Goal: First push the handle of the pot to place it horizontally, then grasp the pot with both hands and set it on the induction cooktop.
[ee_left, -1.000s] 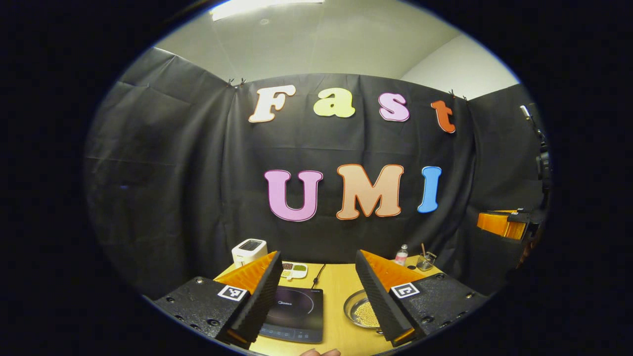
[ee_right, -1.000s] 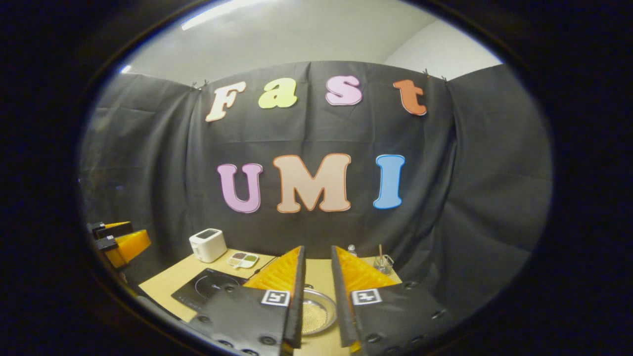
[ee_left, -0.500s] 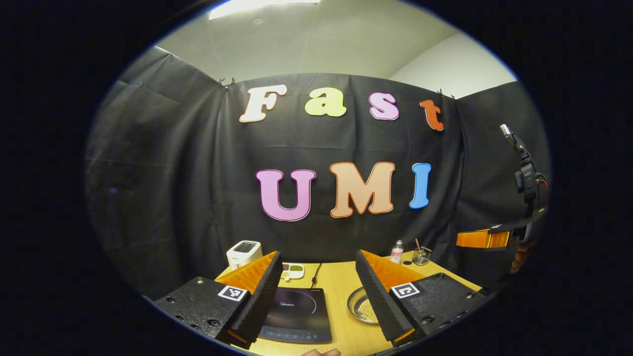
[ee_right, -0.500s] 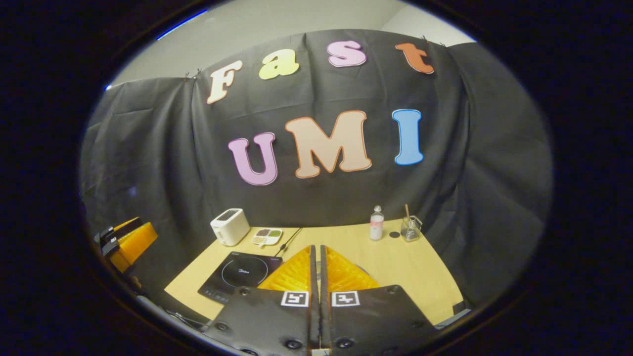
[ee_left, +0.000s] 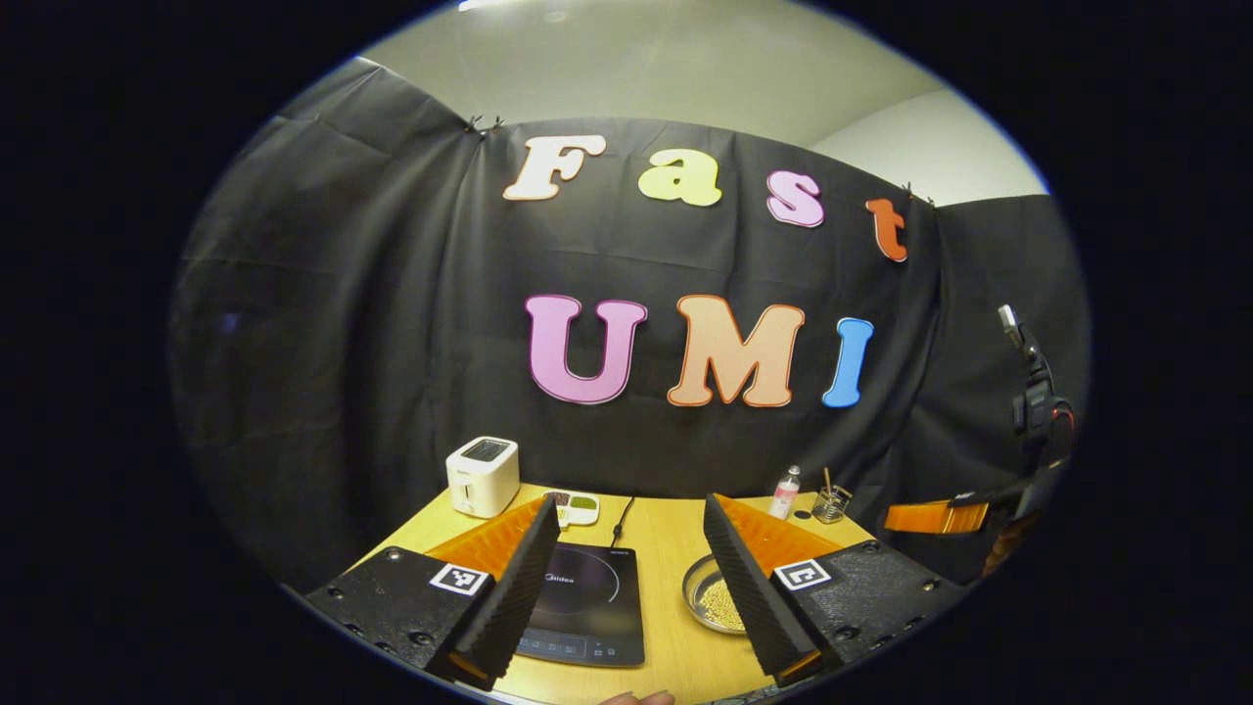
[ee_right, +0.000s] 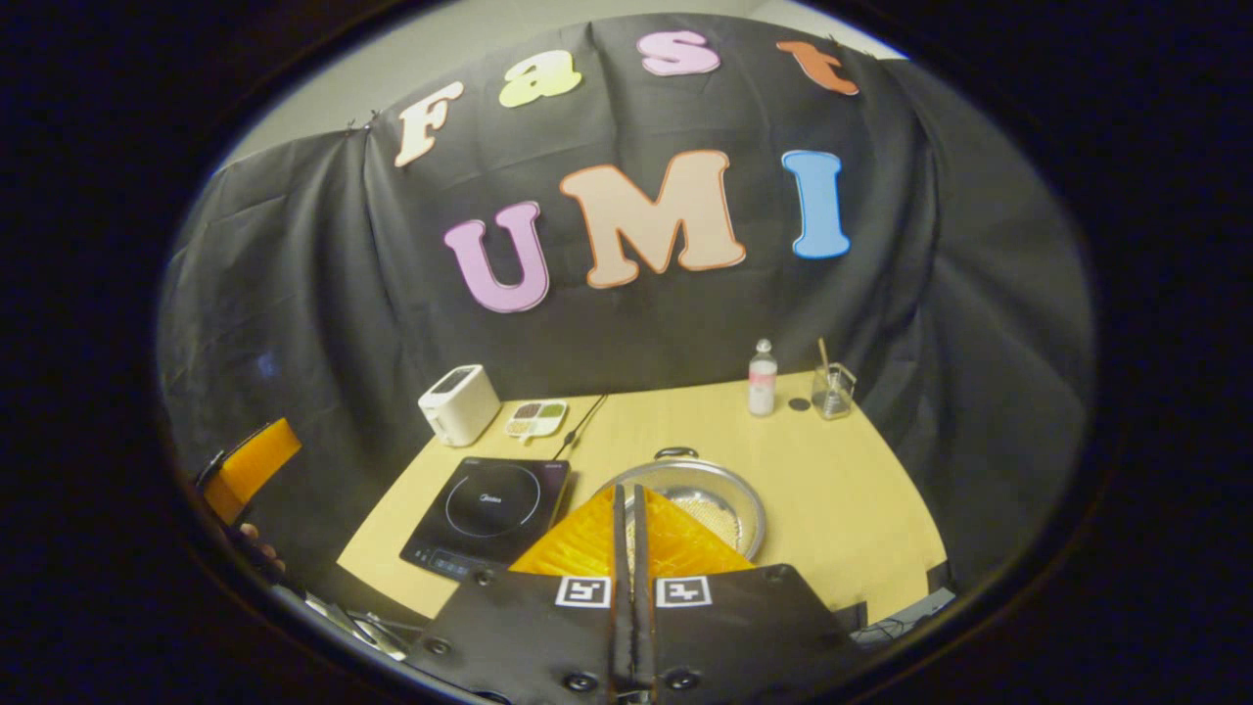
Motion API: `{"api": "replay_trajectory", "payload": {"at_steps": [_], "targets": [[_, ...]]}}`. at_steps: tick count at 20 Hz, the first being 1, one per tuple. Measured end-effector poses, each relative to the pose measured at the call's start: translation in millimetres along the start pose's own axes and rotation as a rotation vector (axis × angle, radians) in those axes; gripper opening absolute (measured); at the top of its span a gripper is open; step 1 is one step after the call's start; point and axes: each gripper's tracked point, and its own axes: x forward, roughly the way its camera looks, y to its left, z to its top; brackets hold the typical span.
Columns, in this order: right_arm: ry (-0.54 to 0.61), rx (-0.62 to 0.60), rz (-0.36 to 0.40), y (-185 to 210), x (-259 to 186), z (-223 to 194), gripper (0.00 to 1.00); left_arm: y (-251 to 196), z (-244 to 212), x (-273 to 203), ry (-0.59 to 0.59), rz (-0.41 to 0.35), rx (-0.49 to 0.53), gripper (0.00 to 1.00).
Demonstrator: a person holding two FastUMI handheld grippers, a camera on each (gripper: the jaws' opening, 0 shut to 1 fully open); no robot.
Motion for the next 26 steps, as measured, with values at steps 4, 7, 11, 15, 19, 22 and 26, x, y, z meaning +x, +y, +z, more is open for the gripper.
{"api": "replay_trajectory", "payload": {"at_steps": [4, 7, 11, 15, 19, 22, 26], "targets": [[0.070, 0.001, 0.053, 8, 27, -25, 0.03, 2, 3, 7, 0.001, 0.032, 0.025, 0.91], [0.122, -0.011, 0.095, 15, 47, -40, 0.00, -1, 3, 18, 0.011, 0.054, 0.036, 0.93], [0.162, -0.015, 0.149, 17, 66, -53, 0.03, -5, -3, 37, 0.034, 0.072, 0.061, 0.91], [0.214, 0.013, 0.178, 14, 88, -72, 0.03, -5, -2, 50, 0.034, 0.094, 0.088, 0.90], [0.297, 0.019, 0.138, 14, 105, -105, 0.02, 0, -15, 73, 0.073, 0.043, 0.079, 0.94], [0.379, 0.067, 0.086, 22, 116, -137, 0.00, 15, -17, 99, 0.080, -0.006, 0.084, 0.91], [0.451, 0.092, 0.009, 32, 122, -161, 0.03, 23, -26, 126, 0.094, -0.111, 0.092, 0.91]]}}
